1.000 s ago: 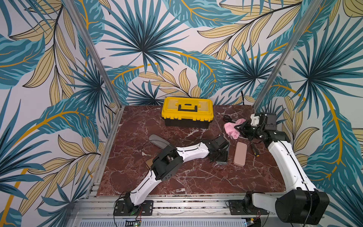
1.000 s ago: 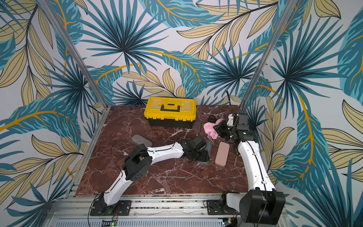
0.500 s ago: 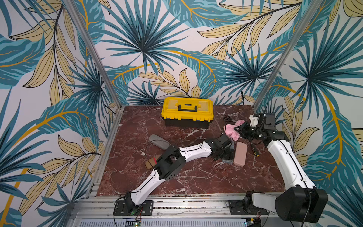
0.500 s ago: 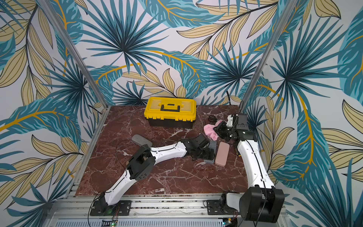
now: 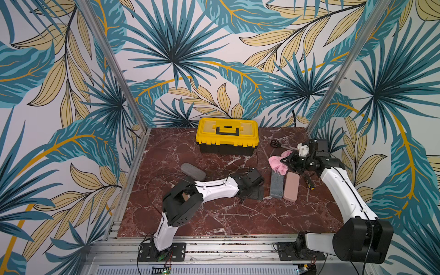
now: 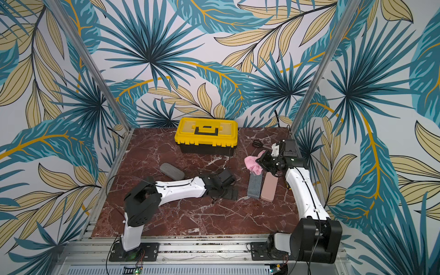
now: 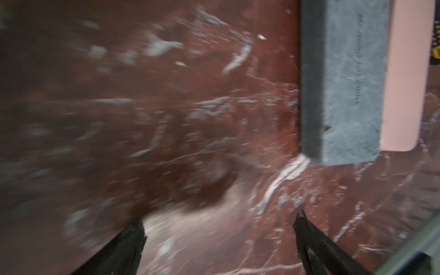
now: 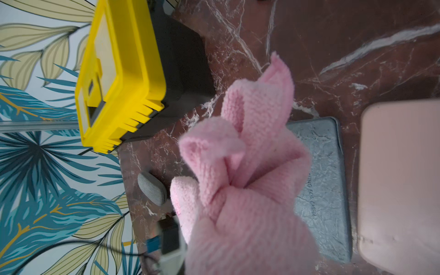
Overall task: Wipe the eyeglass case
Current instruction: Place the eyeglass case at the center of the board, then move the eyeglass case from the center of the board.
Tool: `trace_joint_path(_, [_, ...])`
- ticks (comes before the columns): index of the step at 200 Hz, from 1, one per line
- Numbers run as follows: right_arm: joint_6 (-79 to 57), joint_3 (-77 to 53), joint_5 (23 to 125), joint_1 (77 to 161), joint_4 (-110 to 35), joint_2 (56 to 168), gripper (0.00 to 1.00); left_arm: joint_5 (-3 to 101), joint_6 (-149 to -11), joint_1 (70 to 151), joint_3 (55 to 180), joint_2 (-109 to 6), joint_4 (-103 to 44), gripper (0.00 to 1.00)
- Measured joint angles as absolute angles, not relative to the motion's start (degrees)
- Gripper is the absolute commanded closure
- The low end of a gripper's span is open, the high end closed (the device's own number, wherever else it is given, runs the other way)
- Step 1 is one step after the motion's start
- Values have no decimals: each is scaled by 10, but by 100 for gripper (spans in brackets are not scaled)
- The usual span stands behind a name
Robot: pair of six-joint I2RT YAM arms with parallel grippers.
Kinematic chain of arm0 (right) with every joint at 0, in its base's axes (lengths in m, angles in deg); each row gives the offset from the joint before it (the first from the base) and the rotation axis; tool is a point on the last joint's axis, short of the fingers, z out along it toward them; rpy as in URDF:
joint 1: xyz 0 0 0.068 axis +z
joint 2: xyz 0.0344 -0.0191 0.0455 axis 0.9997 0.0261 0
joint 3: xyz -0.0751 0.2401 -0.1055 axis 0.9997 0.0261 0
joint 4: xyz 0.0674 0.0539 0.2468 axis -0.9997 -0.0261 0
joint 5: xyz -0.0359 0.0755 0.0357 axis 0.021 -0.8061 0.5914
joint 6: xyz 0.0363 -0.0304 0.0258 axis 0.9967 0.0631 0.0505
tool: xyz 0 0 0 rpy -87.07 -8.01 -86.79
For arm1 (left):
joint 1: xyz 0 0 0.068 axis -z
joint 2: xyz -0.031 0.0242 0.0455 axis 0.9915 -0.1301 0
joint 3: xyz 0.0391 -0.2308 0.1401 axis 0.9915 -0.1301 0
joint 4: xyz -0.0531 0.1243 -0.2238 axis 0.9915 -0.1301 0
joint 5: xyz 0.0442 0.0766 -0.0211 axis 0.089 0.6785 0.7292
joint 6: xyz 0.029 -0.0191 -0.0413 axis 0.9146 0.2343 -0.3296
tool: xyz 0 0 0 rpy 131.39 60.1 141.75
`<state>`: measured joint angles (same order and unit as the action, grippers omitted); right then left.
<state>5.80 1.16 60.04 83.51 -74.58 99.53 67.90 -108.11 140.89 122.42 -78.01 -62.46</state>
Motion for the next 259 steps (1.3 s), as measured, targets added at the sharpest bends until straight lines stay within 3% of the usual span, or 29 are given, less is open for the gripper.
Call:
trace_joint_path(38, [27,14,628,960,-763,1070,100,856,-1054,1394,1106,-590,-683,0])
trace_joint_path(56, [19,22,645,998,-760,1112,100,893,-1036,1361,1043,-518,-686,0])
trace_joint_path(119, [-19,101,731,994,-772,1132,100,812,-980,1147,818,-347,-622,0])
trace_joint_path(172, [-42,105,785,974,-798,1134,100,714,-955,1025,785,-340,-556,0])
trace_joint_path(215, [-41,99,767,983,-802,1132,100,695,-940,998,785,-352,-536,0])
trace_joint_path(259, [-8,77,723,1055,-787,1132,100,671,-947,994,786,-400,-537,0])
